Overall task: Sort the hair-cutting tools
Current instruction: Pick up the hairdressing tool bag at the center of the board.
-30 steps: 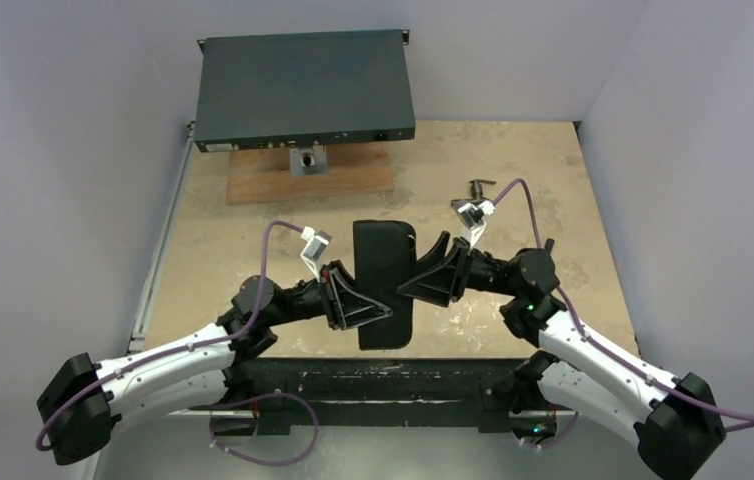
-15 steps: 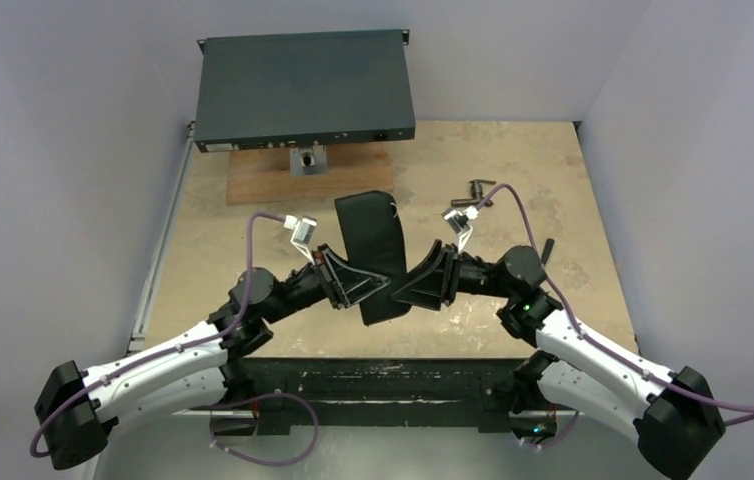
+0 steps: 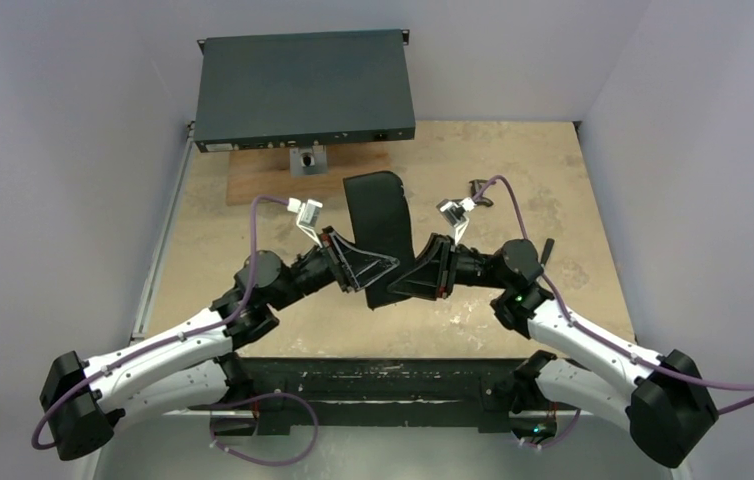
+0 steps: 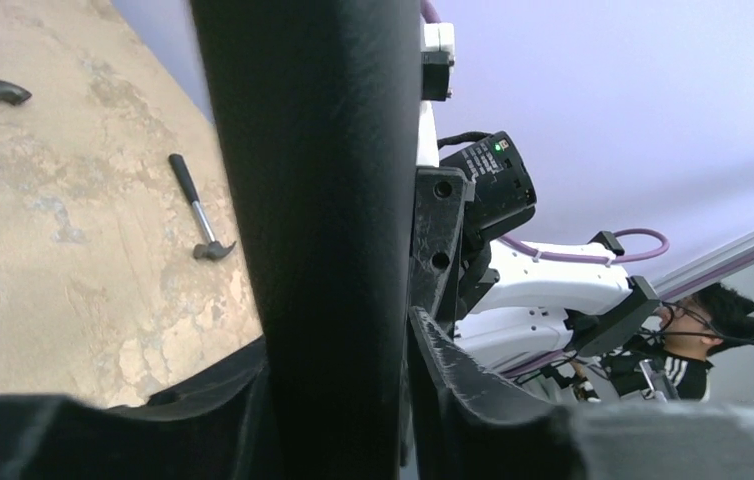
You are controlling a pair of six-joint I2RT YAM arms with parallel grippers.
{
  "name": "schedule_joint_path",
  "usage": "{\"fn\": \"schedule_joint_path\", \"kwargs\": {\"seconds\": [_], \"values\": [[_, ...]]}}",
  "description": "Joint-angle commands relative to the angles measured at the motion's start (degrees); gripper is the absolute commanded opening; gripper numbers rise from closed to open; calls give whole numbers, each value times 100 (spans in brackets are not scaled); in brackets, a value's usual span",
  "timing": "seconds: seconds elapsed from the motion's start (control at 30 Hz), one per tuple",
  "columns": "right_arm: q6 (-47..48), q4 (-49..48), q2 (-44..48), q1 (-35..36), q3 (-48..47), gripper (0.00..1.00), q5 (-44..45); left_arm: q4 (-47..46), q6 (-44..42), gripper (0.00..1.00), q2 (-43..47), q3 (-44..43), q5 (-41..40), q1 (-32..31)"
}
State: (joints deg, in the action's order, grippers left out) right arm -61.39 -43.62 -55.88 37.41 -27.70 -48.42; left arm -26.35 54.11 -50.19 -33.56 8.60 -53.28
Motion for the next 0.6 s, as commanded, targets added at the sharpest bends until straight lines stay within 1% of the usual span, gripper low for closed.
{"fn": "schedule_joint_path", "kwargs": {"seconds": [0.0, 0.03, 0.13, 0.27, 0.4, 0.57], "values": [[-77, -464, -64, 118, -306, 3, -219, -424, -49, 44, -58, -451, -22, -42], [-72, -485, -57, 115, -320, 2, -228, -435, -25, 49, -68, -438, 68, -39], [-99, -545, -42, 93, -340, 1, -170, -481, 71, 55, -87, -344, 333, -43], [-228, -788, -43, 16, -300, 0, -131, -604, 235, 56, 20, -88, 407, -43], [-348, -962, -6, -129, -255, 0, -124, -477, 245, 56, 242, 135, 341, -43], [-387, -964, 12, -332, -282, 0, -178, -372, 251, 58, 708, 552, 138, -41]]}}
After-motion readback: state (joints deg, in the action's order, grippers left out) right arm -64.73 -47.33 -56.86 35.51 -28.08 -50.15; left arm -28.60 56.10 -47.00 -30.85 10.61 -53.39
